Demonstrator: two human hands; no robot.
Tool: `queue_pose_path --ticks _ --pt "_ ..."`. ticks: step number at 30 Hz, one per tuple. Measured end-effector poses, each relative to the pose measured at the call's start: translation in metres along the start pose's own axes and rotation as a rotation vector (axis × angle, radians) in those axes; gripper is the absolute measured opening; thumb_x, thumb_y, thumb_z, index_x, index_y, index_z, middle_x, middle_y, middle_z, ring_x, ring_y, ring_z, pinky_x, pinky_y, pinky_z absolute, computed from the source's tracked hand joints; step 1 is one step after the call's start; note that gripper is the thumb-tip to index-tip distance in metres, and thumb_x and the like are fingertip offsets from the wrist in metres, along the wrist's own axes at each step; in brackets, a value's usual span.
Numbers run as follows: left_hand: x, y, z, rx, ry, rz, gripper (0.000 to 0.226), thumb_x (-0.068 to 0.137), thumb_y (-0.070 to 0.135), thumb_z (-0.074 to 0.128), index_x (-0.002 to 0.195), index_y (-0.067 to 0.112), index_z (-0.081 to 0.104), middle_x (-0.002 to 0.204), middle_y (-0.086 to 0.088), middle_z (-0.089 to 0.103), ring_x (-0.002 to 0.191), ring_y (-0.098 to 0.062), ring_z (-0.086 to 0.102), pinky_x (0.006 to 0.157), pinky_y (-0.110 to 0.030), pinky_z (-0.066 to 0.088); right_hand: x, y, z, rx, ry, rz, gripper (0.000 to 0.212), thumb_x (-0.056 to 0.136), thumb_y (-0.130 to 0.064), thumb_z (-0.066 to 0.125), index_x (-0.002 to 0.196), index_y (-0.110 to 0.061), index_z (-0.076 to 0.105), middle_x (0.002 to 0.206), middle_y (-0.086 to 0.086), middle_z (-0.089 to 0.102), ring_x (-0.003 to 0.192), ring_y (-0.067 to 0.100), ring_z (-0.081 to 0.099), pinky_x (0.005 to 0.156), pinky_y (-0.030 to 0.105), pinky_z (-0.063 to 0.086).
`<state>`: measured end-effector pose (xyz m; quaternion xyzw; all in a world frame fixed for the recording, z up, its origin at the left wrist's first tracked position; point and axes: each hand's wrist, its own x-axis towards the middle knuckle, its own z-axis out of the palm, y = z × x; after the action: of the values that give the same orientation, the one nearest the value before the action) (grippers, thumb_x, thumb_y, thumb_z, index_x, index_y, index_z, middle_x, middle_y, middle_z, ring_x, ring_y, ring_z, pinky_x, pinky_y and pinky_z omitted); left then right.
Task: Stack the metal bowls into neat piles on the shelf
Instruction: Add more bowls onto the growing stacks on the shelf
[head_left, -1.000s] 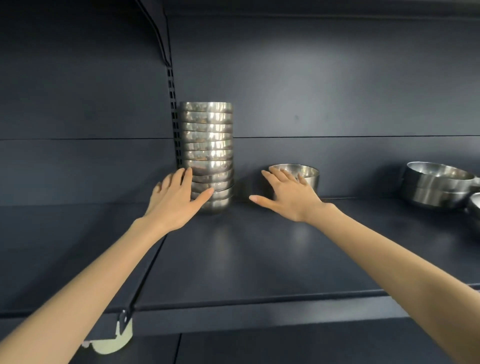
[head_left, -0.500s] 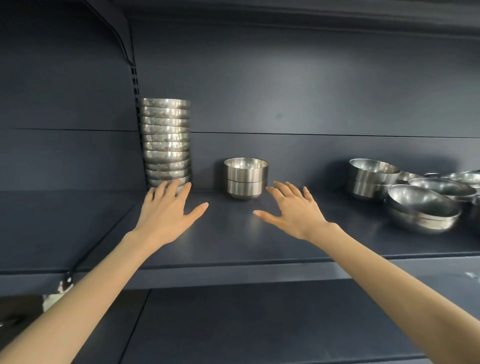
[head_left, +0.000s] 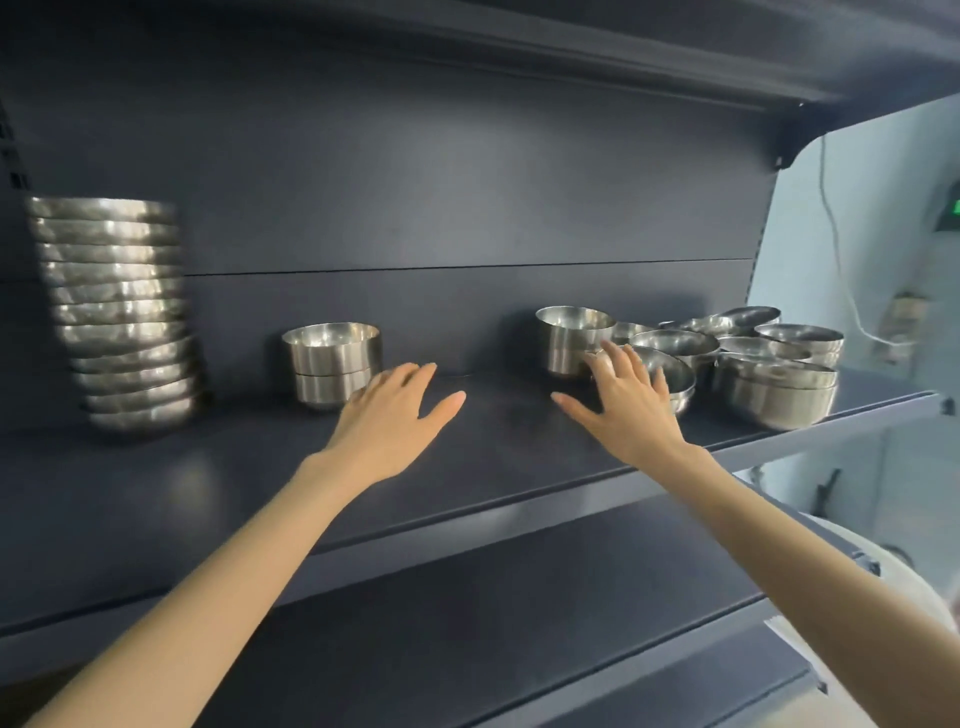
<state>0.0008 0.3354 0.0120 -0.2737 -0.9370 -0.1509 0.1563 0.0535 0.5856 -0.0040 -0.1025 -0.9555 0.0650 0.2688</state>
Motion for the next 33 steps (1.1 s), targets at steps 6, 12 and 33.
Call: queue_pose_path --ticks 6,12,33 --pt "0.044 0.066 0.034 -0.306 -0.125 0.107 0.066 0.098 0.057 0.029 0.153 0.024 0.019 0.159 0.005 0.021 0.144 -0.021 0.024 0.113 -0.044 0.028 -0.009 0.059 -0.006 0.312 0.035 0.233 0.086 0.087 -0.053 0.061 0.152 -0.014 0.019 0.160 0.006 0.012 0.148 0.024 0.015 0.113 0.044 0.028" --pt "0.080 0.101 0.063 -0.554 -0.214 0.107 0.067 0.098 0.051 0.039 0.154 0.022 0.015 0.159 0.003 0.020 0.144 -0.017 0.024 0.116 -0.041 0.025 0.002 0.095 -0.001 0.592 -0.015 0.252 0.083 0.083 -0.040 0.073 0.147 -0.010 0.030 0.146 0.007 0.039 0.138 0.020 0.034 0.106 0.023 0.030" --pt "0.087 0.086 0.090 -0.879 -0.089 -0.204 0.101 0.048 0.069 0.078 0.137 0.033 0.046 0.138 0.003 0.047 0.125 -0.015 0.049 0.103 -0.040 0.047 0.047 0.086 0.038 0.932 -0.279 0.098 0.093 0.074 -0.035 0.082 0.139 -0.005 0.024 0.134 0.001 0.048 0.122 0.016 0.051 0.105 0.036 0.045"
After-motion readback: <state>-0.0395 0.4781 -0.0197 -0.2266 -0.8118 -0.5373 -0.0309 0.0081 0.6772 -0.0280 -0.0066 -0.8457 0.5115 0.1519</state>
